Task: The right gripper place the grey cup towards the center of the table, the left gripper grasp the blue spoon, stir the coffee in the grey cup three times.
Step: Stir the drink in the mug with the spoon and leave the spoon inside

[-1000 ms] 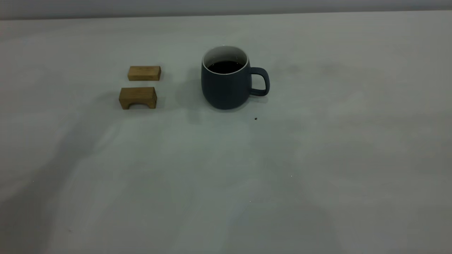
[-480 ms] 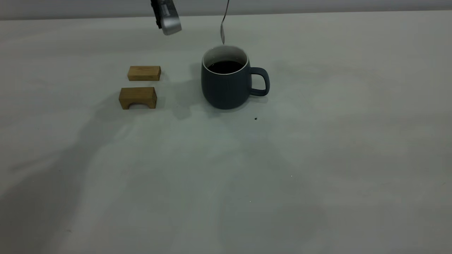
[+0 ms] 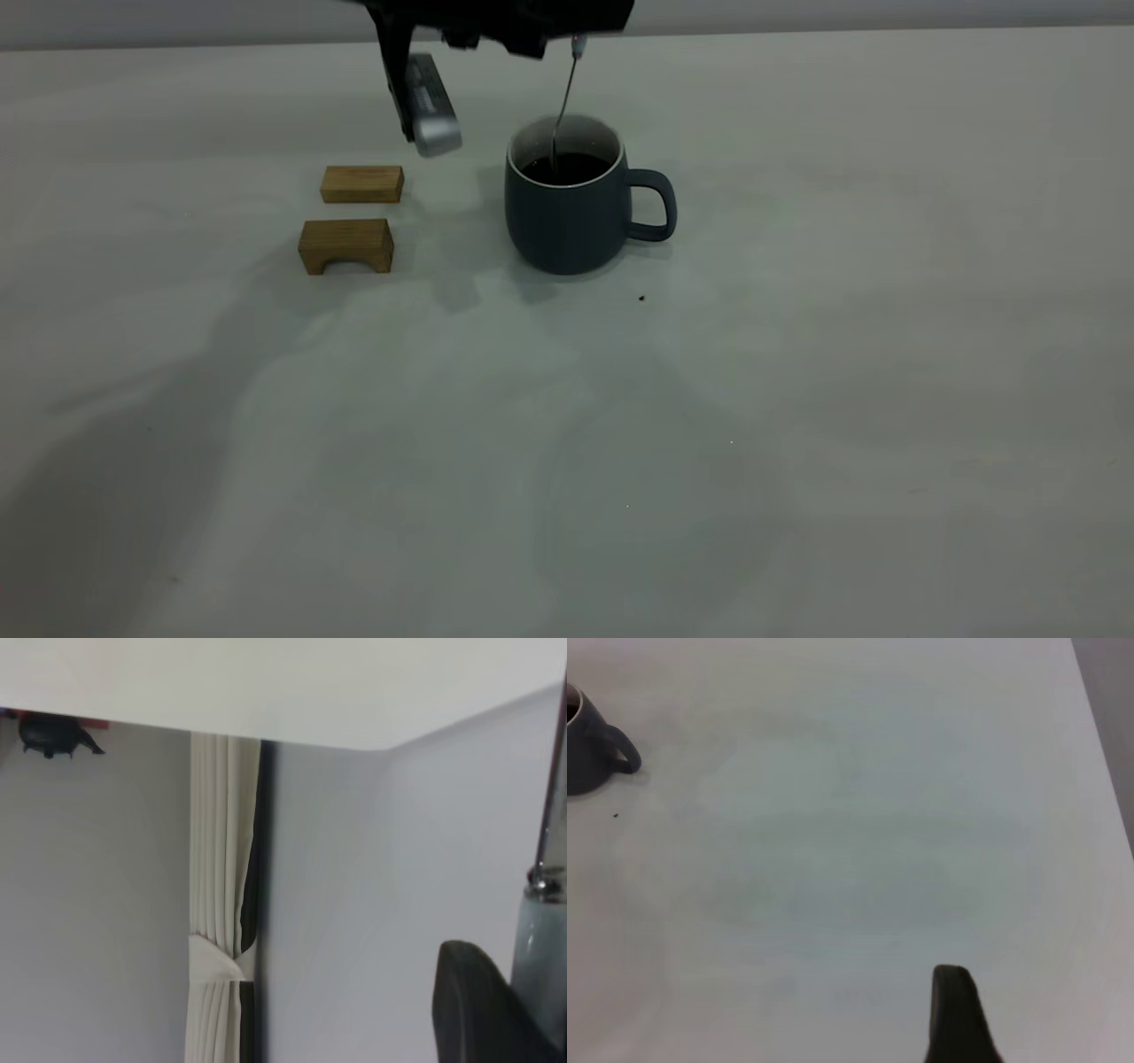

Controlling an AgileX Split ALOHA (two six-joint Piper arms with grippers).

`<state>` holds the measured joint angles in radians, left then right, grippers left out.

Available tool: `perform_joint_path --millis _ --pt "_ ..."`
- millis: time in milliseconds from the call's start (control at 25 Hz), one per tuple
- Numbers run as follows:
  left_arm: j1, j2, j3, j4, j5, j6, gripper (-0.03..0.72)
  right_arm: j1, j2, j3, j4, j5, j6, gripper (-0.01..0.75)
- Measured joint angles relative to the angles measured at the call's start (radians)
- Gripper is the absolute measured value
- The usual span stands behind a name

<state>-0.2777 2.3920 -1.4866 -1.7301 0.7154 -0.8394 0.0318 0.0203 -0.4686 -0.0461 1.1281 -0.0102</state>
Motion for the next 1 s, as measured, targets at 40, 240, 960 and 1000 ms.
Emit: perform_joint_path --millis 40,240,960,1000 --pt "0.000 0.013 -0.011 0.000 0.001 0.000 0.133 0.000 0.000 0.000 0.000 0.000 0.000 0.511" --pt "-0.001 0.064 -0.059 -0.001 0.028 -0.003 0.133 0.000 0.000 0.000 0.000 0.000 0.000 0.511" --pt "0.039 0.118 -0.131 0.000 0.026 -0.006 0.133 0.000 0.000 0.000 0.000 0.000 0.000 0.511" --pt "0.031 0.127 -0.146 0.000 0.026 -0.006 0.133 0.000 0.000 0.000 0.000 0.000 0.000 0.511"
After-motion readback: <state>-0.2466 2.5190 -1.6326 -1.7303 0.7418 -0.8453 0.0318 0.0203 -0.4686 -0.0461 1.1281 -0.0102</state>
